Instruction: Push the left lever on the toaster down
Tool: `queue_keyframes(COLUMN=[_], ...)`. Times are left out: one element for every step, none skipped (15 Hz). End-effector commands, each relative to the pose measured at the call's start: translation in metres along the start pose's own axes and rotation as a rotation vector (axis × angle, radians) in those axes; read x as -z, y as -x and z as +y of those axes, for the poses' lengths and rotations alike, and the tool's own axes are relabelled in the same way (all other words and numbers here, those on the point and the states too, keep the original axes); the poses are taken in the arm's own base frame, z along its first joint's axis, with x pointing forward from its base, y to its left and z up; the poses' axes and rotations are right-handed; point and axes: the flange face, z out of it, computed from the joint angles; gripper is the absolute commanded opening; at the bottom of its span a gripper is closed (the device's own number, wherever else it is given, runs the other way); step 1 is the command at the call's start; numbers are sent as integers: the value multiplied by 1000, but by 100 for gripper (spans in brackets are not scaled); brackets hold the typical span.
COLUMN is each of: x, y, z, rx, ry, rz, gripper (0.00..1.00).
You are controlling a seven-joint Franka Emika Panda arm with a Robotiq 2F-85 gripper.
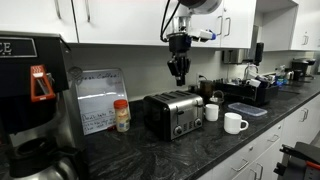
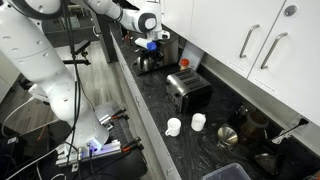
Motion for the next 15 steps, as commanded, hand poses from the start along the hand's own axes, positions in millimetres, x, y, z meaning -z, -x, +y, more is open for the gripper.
queue_keyframes(x=[27, 34, 40, 47, 54, 61, 67, 73, 78, 84, 89, 94, 97, 101, 105], y=[16, 20, 25, 30, 35, 39, 44, 49, 55, 60, 65, 70, 75, 79, 84], z=[12, 14, 16, 19, 21, 23, 26, 28, 29, 30, 30, 31, 31, 31, 31], rx=[10, 8, 4, 0, -6, -13, -21, -28, -36, -43, -51, -58, -65, -69, -73], ry=[2, -2, 0, -3, -4, -2, 0, 1, 5, 8, 10, 15, 20, 21, 22], rz=[-13, -12, -10, -6, 1, 5, 12, 16, 21, 26, 37, 42, 45, 50, 57], gripper=[55, 61, 69, 75, 83, 89, 96, 99, 100, 100, 100, 100, 100, 100, 100])
